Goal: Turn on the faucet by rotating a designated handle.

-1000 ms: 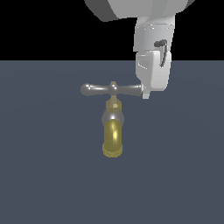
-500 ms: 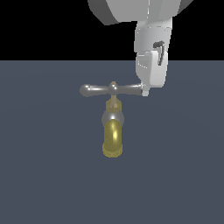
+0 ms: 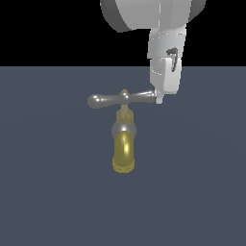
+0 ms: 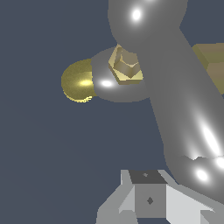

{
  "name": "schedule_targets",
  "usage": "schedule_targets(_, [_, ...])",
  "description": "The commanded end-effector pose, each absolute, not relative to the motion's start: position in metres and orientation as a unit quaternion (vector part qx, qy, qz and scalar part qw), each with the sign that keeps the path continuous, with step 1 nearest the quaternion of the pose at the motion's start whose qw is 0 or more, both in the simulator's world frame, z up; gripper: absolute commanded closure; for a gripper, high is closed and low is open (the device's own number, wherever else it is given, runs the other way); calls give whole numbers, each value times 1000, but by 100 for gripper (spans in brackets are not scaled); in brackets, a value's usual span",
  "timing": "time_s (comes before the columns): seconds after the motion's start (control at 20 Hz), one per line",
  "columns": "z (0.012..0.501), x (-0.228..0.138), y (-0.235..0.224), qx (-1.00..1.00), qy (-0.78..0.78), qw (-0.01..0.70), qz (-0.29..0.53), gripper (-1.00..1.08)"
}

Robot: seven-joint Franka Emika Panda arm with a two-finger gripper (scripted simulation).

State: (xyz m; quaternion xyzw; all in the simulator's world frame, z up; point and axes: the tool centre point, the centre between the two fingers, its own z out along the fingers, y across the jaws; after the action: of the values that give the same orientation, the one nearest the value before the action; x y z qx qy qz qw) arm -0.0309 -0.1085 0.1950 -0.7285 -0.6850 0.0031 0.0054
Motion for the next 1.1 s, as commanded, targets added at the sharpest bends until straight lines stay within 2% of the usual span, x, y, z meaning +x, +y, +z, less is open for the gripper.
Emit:
schedule_targets(0.0, [197, -19, -109, -728, -686, 0, 0, 108])
schedule_targets(0.2, [198, -8, -112, -728, -686, 0, 0, 108])
schedule_targets(0.3, [196, -15, -117, -731, -682, 3, 3, 108])
schedule_targets(1.05, [197, 36, -84, -729, -685, 1, 1, 108])
